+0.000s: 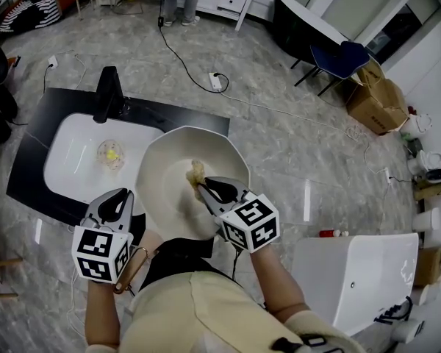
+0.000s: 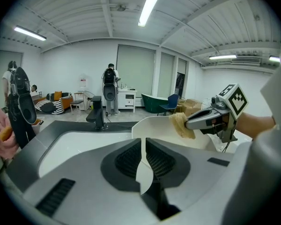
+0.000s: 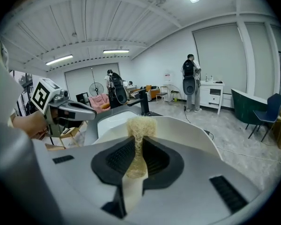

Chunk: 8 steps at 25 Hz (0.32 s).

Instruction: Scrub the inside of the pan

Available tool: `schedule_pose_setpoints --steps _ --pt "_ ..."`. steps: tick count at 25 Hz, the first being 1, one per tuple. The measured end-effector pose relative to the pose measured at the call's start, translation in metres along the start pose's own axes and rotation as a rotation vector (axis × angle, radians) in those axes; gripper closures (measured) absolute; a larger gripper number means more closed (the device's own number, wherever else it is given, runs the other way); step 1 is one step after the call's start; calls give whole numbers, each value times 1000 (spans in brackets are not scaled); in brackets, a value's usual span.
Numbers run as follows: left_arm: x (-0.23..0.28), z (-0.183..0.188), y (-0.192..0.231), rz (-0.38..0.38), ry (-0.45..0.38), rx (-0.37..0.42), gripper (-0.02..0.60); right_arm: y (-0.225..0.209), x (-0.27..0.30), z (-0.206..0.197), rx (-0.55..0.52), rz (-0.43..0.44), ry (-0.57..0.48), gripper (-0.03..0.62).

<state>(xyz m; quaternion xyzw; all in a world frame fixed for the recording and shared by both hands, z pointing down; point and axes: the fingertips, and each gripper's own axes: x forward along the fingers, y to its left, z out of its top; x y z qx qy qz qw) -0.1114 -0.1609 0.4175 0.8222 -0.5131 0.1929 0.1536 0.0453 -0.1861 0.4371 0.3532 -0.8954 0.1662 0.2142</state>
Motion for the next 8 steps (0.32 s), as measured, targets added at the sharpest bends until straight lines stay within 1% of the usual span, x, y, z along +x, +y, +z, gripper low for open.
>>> schedule_pose_setpoints --steps 8 --pt "-5 3 -1 11 -7 8 543 1 0 0 24 2 -6 531"
